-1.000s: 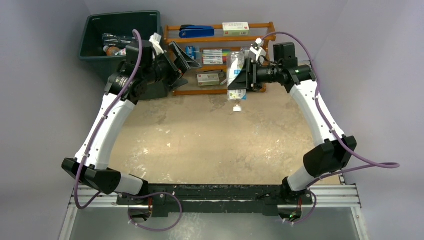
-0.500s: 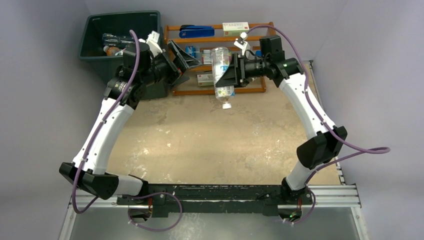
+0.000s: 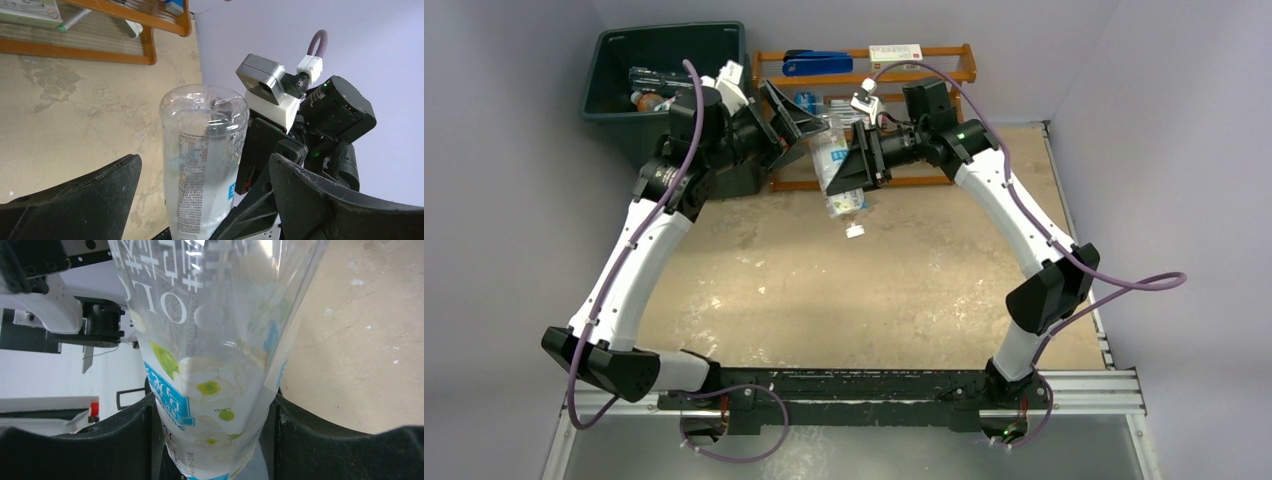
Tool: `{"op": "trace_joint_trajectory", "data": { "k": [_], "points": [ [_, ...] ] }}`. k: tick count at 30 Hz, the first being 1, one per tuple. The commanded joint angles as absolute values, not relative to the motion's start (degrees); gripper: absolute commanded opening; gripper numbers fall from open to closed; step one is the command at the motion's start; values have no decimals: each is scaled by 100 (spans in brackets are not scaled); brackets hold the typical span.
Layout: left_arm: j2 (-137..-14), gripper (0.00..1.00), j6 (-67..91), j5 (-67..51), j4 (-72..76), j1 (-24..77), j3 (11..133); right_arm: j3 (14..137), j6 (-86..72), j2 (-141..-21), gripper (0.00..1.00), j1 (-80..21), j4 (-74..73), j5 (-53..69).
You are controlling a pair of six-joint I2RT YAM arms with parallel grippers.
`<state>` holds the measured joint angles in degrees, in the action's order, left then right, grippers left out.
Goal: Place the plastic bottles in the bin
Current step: Pick up the plastic bottle at the center of the board.
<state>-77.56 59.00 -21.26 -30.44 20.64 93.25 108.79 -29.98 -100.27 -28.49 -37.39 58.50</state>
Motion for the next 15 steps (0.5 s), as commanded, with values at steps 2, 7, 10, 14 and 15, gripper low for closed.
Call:
{"op": "trace_joint_trajectory", "data": {
  "k": [2, 7, 10, 14, 15],
  "points": [
    [-7383, 99, 5649, -2144, -2749, 2061, 9179, 11300, -3134, -10101, 43, -3042, -3681, 6207],
    [-7243, 99, 5578, -2123, -2718, 2065, 8998, 11561, -3223, -10267, 43, -3177, -3710, 6264],
    [-7247, 99, 5535, -2136, -2668, 2104, 8974, 11733, -3228, -10395, 43, -3254, -3744, 6256],
    [-7292, 99, 5385, -2046, -2765, 2152, 9042, 12015, -3283, -10563, 43, -3369, -3778, 6273],
    [-7300, 98, 5359, -2032, -2772, 2154, 9049, 12095, -3301, -10603, 43, -3397, -3798, 6275]
  ]
}}
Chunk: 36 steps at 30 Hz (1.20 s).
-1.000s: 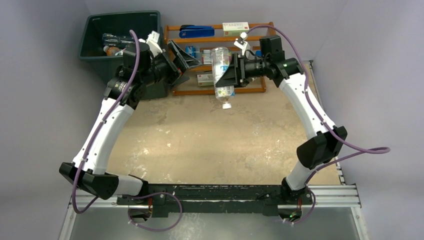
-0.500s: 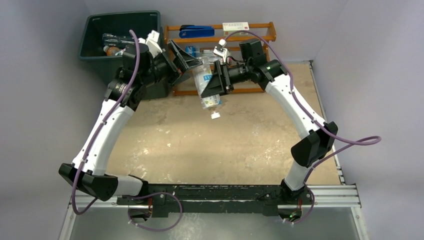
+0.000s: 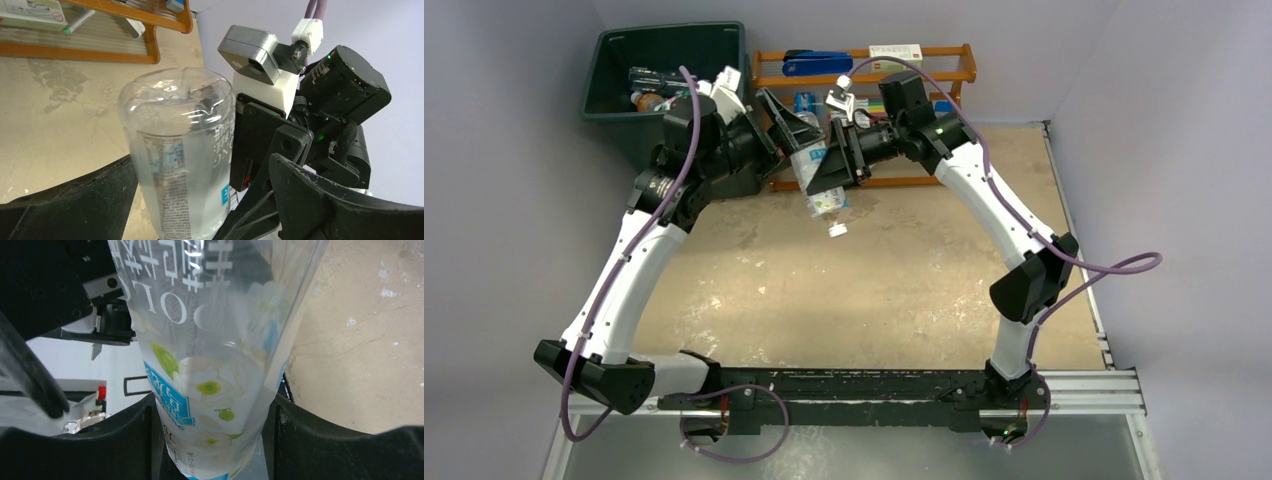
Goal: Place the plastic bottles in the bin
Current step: Pick up the plastic bottle at the center of the board.
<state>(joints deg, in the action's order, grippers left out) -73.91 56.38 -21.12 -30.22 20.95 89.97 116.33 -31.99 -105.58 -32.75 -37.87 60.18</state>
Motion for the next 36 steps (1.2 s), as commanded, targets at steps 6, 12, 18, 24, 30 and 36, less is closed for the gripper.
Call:
{"op": "trace_joint_trajectory", "data": {
  "k": [6, 12, 18, 24, 30, 36],
  "points": [
    [-7384, 73, 5227, -1995, -2844, 2157, 9074, 12222, -3339, -10687, 43, -3527, -3819, 6336],
    [-7516, 52, 5213, -1966, -2892, 2159, 9187, 12268, -3348, -10678, 49, -3530, -3870, 6347],
    [-7789, 44, 5078, -1813, -3048, 2152, 9558, 12144, -3317, -10520, 91, -3520, -3920, 6432],
    [-8360, 44, 4666, -1643, -3530, 2032, 10477, 11956, -3231, -10242, 100, -3417, -4126, 6181],
    [-8851, 43, 4563, -1830, -3733, 1078, 11180, 11577, -3523, -9382, 100, -2464, -4055, 4785],
    [-9450, 43, 4677, -1542, -3539, 631, 12027, 10357, -3949, -8510, 100, -1808, -3500, 4641]
  ]
}}
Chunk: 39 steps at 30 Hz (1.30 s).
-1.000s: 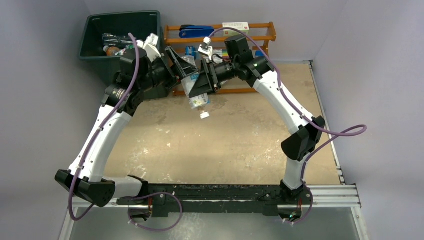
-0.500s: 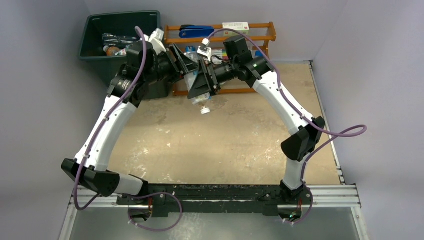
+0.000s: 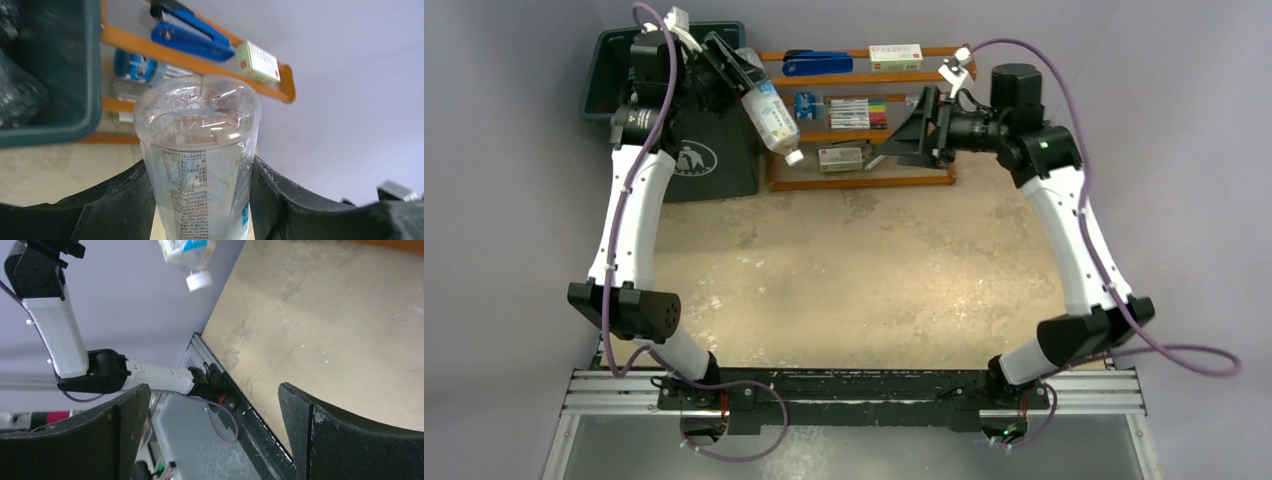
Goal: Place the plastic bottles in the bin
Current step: Pick up the plastic bottle at the center of the board, then place the plastic bottle in the trash bin.
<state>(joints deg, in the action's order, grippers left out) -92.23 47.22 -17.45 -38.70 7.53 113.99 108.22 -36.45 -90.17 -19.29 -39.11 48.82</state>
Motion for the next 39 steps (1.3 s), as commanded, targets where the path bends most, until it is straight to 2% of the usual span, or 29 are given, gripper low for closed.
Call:
{"op": "trace_joint_trajectory", "data": {
  "k": [1, 7, 13, 23, 26, 31, 36, 39],
  "points": [
    [-9514, 43, 4779, -1454, -3375, 583, 12080, 10269, -3965, -8451, 100, -1803, -3498, 4644],
    [-9860, 43, 5589, -1164, -2097, 158, 12248, 9977, -3976, -8226, 100, -1802, -3563, 4630],
    [-10117, 43, 6613, -957, -579, -770, 12201, 9909, -3964, -8078, 100, -1802, -3647, 4622],
    [-11053, 45, 7364, -119, 102, -1398, 12712, 9754, -4007, -7867, 100, -1797, -3638, 4608],
    [-11228, 50, 7348, -2, 181, -1425, 12615, 9750, -4024, -7828, 100, -1801, -3630, 4597],
    [-11462, 71, 7395, -5, -144, -1474, 12660, 9734, -4034, -7756, 100, -1799, -3663, 4581],
    [-11499, 76, 7579, 202, -1573, -1499, 13064, 9673, -4058, -7717, 100, -1800, -3641, 4579],
    [-11390, 78, 7885, 114, -1881, -1495, 12938, 9667, -4077, -7746, 100, -1800, -3622, 4603]
  ]
}}
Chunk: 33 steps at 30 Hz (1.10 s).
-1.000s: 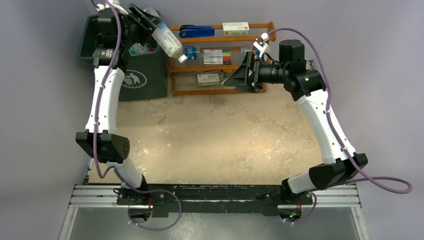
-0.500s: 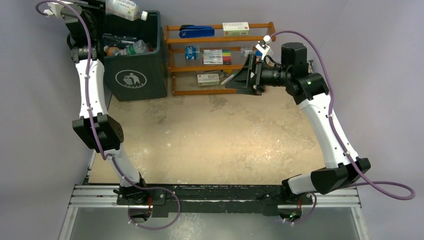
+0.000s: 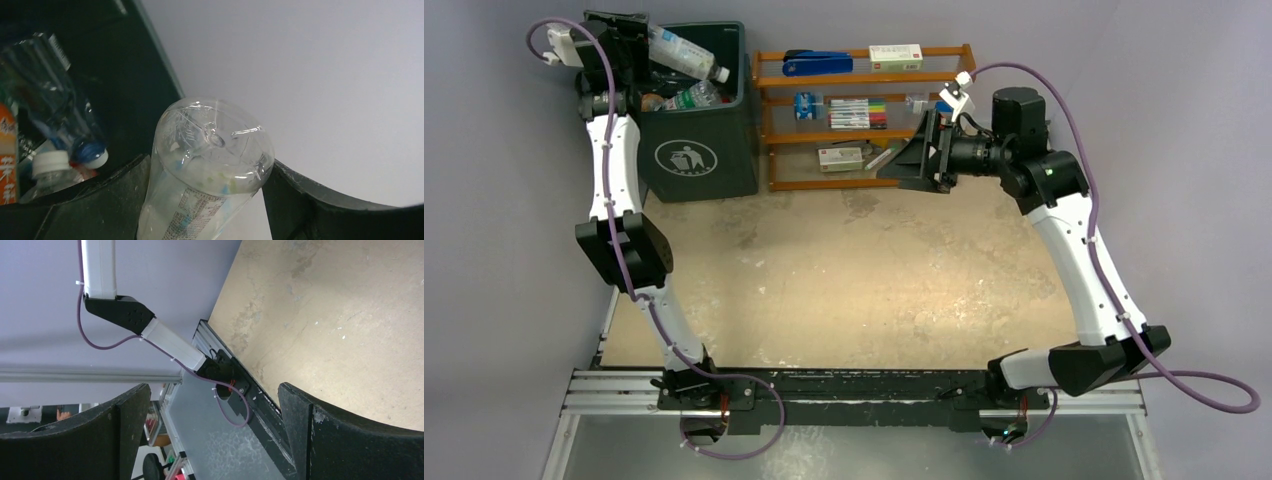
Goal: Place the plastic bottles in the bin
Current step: Place the plastic bottle in the trash bin.
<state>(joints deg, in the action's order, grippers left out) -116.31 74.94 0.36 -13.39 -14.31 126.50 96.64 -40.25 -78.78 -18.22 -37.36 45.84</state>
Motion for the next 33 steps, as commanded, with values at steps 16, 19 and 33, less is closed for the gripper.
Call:
{"op": "trace_joint_trajectory", "data": {
  "k": [16, 19, 33],
  "points": [
    [-11701, 83, 7926, -1080, -2901, -1513, 13573, 9449, -4151, -7727, 100, -1794, -3440, 4770],
    [-11728, 84, 7606, -1268, -3425, -1524, 13675, 9415, -4125, -7741, 100, -1794, -3453, 4810],
    [-10687, 86, 7219, -1759, -3382, -1628, 13099, 9269, -3872, -7659, 100, -1793, -3401, 4662]
  ]
}}
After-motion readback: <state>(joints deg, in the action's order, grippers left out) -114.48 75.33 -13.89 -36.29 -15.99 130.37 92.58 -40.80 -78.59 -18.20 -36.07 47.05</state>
